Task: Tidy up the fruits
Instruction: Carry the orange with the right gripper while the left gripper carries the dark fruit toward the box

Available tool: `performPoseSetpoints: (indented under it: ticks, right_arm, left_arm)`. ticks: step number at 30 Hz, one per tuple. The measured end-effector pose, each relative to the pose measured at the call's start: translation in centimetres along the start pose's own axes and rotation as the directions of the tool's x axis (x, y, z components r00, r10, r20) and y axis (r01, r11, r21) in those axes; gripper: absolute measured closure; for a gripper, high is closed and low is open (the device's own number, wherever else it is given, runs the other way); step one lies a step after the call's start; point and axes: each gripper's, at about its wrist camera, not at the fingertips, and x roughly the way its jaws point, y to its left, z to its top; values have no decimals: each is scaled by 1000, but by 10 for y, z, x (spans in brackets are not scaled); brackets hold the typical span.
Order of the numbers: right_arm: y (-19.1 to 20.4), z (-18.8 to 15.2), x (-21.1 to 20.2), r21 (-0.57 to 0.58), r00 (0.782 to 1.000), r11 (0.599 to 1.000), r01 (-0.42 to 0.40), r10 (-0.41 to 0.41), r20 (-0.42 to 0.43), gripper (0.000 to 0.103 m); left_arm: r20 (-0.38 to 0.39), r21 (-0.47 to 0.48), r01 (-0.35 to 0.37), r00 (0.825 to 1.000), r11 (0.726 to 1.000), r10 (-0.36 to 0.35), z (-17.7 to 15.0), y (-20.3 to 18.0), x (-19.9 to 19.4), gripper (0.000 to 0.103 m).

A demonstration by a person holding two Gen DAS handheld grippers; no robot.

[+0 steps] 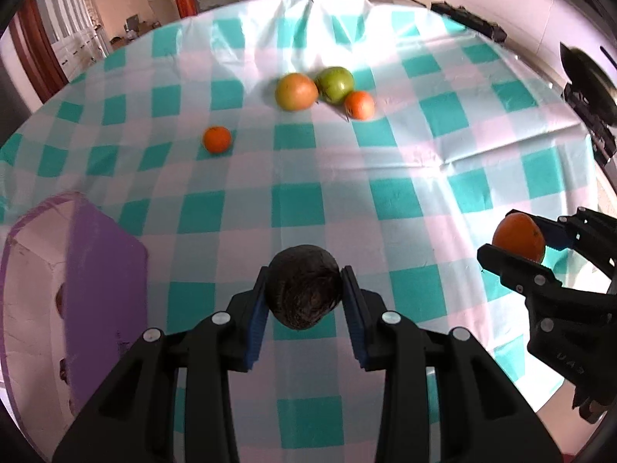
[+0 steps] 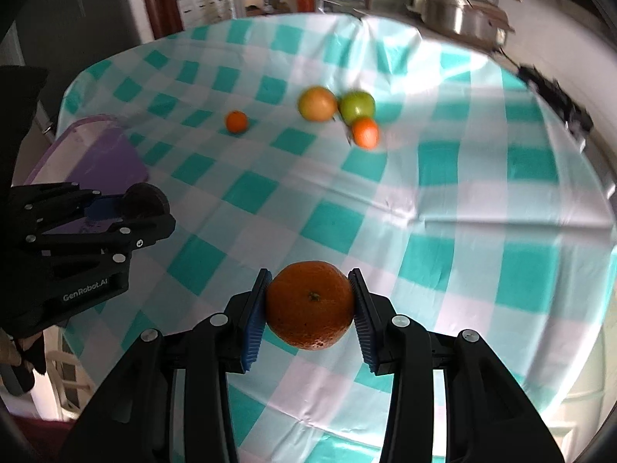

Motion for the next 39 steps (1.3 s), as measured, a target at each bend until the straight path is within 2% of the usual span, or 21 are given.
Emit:
performPoseSetpoints:
  ticks: [12,15,19,24,30,39]
  right_arm:
    - [26,46,-30,-125,995,991,-47,57,78,63]
    - [41,57,-32,-163,992,983,-79,94,87,63]
    - [74,66,-35,-242,986,963,-115,141,91,63]
    - [106,71,-37,-301,975,938,-170,204,86,63]
    - [143,62,-34,-338,959,909,-245,278,49,62]
    - [203,60,-41,-434,946,855,-283,325,24,62]
  left_arm:
    - [91,-44,-69,993,997,73,2,28,-54,66]
    - [100,-63,-90,990,994,96,-3,38,-63,66]
    - [99,-135,-127,985,983,141,-16,65,-78,66]
    - [91,-219,-171,977,961,194,-36,92,-95,66]
    - [67,-297,-204,970,933,234,-71,115,-109,66]
    - [30,-474,-202,969,857,245,-113,201,-119,66]
